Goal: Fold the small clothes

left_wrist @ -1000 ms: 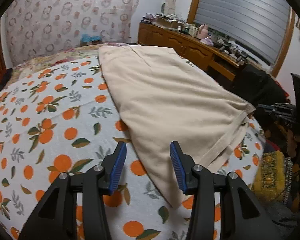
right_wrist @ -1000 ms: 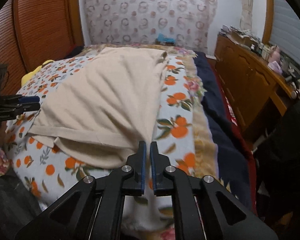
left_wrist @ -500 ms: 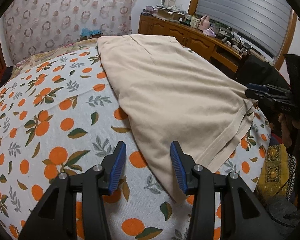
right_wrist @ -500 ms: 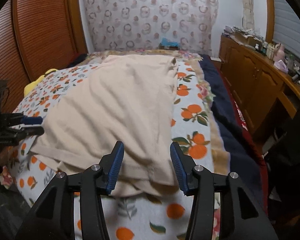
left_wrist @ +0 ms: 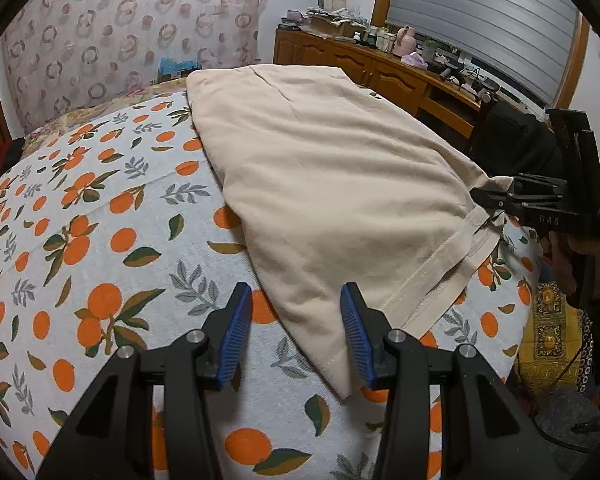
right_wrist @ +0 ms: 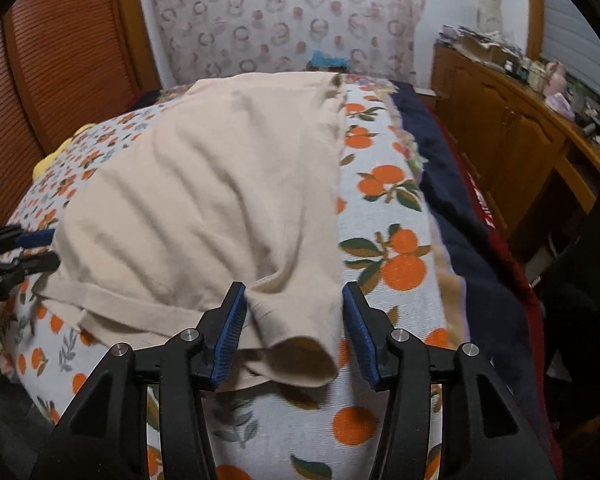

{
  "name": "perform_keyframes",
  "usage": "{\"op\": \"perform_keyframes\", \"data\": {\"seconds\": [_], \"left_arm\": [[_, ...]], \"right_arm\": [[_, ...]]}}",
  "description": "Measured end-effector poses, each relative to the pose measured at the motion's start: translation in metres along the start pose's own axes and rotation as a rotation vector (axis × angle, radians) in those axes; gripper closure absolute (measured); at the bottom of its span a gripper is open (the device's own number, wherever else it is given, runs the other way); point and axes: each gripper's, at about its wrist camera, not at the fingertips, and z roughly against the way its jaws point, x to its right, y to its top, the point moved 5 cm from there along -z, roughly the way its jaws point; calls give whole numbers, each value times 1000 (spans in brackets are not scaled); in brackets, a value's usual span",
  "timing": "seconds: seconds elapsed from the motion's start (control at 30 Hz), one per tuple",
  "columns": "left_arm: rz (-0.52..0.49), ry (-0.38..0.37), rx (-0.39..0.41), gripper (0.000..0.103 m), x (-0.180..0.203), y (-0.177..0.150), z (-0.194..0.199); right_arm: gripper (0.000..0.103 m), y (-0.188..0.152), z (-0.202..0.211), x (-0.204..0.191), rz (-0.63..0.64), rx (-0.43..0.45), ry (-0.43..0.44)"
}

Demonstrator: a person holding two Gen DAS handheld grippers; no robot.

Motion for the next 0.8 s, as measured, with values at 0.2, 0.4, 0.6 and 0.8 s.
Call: {"op": "perform_keyframes", "data": {"seconds": [0.2,0.4,0.6,0.8], "left_arm": [[4,-53,10,68,3,1,1],[18,-83,9,97,1,4,-1],[17,-95,79,103,0,18,19],[41,-94,179,103,-11,47,51]], "right_arm": [[74,0,1,-14,41,-13,50],[93,0,-1,-22,57,-12,91],[99,5,9,-21,31,53,126],[100,29,37,-18,6,163,141]]}}
